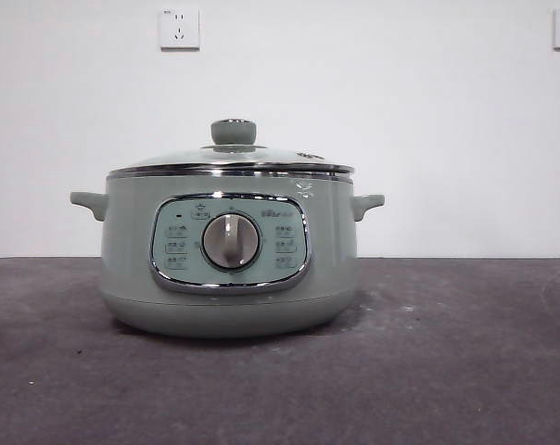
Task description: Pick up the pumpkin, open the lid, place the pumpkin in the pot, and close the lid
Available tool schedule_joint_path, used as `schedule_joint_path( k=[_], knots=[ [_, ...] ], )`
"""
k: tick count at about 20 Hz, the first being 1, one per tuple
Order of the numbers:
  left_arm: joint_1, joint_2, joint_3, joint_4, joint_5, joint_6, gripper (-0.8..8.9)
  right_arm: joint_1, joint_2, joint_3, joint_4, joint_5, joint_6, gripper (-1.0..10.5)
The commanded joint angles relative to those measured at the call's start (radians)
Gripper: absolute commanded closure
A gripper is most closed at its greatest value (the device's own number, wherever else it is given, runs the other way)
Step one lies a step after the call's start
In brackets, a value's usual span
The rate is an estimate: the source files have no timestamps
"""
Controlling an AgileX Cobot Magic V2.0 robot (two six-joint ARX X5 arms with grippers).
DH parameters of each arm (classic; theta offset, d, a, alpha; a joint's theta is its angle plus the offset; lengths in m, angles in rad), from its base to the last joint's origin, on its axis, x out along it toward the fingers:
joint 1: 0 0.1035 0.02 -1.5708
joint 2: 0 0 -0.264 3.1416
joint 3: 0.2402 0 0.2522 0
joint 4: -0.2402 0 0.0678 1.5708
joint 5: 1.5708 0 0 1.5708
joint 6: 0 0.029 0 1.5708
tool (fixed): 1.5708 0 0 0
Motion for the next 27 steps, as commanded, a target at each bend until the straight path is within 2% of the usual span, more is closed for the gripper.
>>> schedule_joint_path(
  k=[1, 7, 12, 27],
  knots=[
    [-0.003, -0.05, -0.078, 0.012, -0.005, -0.006, 8.17, 0.001, -0.003, 0.0, 0.002, 0.002, 0.01, 9.5],
    [-0.003, -0.085, -0.195, 0.019, -0.082, -0.027, 8.17, 0.001, -0.003, 0.0, 0.002, 0.002, 0.01, 9.5],
    [-0.004, -0.085, -0.215, 0.009, -0.08, -0.06, 8.17, 0.001, -0.003, 0.0, 0.002, 0.002, 0.01, 9.5],
    [-0.006, -0.114, -0.215, 0.011, -0.08, -0.059, 8.17, 0.002, -0.003, 0.0, -0.001, 0.0, 0.01, 9.5]
  ],
)
